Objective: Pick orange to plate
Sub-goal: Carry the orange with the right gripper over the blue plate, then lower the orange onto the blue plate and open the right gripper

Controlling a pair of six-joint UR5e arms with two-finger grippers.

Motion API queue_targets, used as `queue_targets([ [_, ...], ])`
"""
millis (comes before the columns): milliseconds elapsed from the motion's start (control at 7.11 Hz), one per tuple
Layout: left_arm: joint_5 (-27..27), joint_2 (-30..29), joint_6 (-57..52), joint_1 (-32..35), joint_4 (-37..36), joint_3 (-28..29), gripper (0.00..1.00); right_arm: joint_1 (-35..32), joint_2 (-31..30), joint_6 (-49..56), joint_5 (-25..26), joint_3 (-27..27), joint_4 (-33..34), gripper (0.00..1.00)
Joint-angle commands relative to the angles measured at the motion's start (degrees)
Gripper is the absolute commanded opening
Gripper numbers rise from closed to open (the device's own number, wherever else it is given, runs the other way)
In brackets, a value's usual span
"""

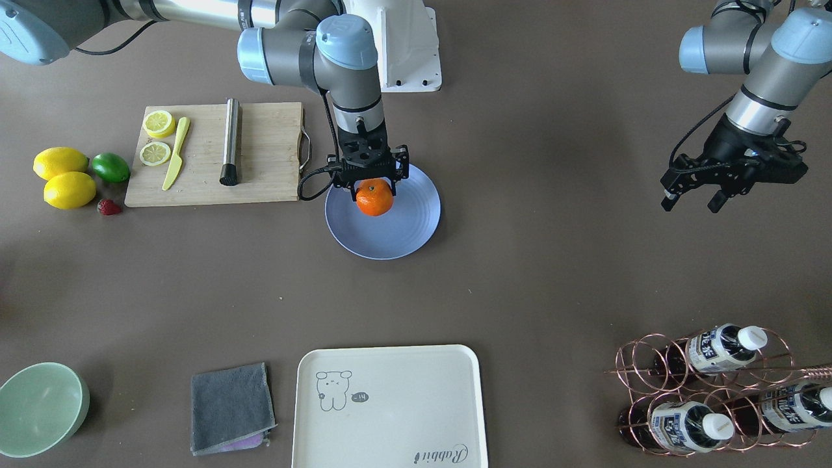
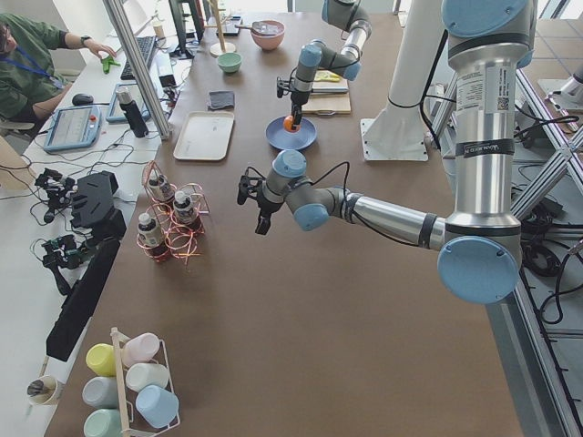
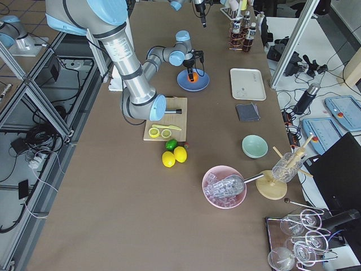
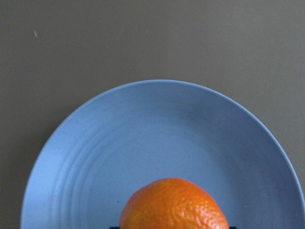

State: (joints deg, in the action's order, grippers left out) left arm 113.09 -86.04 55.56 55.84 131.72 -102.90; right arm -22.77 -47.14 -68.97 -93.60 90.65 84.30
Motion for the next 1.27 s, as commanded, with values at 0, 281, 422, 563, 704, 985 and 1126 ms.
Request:
queue_targets([
  [0,0.11,1.56,-0.01,1.11,0.65,0.94,0.98,0.71,2.23,0.67,2.80,-4.07,-0.36,0.00],
  [281,2.46,2.19,-0.10,2.16,0.65,0.51,0.98,0.80,2.06,0.68,3.78,-5.48,-0.54,0.99],
  [422,5.53,1.93,-0.19,4.08,0.56,0.85,0.98,0.89,2.23,0.76,3.78,-5.14,-0.80,1.00],
  [563,5.82,2.10,-1.67,4.45,0.38,0.77,0.98,-0.07,2.23,1.11,2.73,-4.96,-0.46,1.00],
  [704,5.91,2.10,-4.47,5.06,0.03,0.94,0.98,-2.78,2.40,1.55,-1.54,-4.18,-0.02,1.00],
  [985,7.48,2.45,-6.34,8.64,-1.97,1.12,0.98,-9.45,2.23,2.60,-9.64,5.96,10.28,1.00],
  [1126,10.45,5.15,-12.43,12.67,-2.43,1.12,0.98,-12.62,1.97,6.96,-12.28,11.59,18.10,1.00],
])
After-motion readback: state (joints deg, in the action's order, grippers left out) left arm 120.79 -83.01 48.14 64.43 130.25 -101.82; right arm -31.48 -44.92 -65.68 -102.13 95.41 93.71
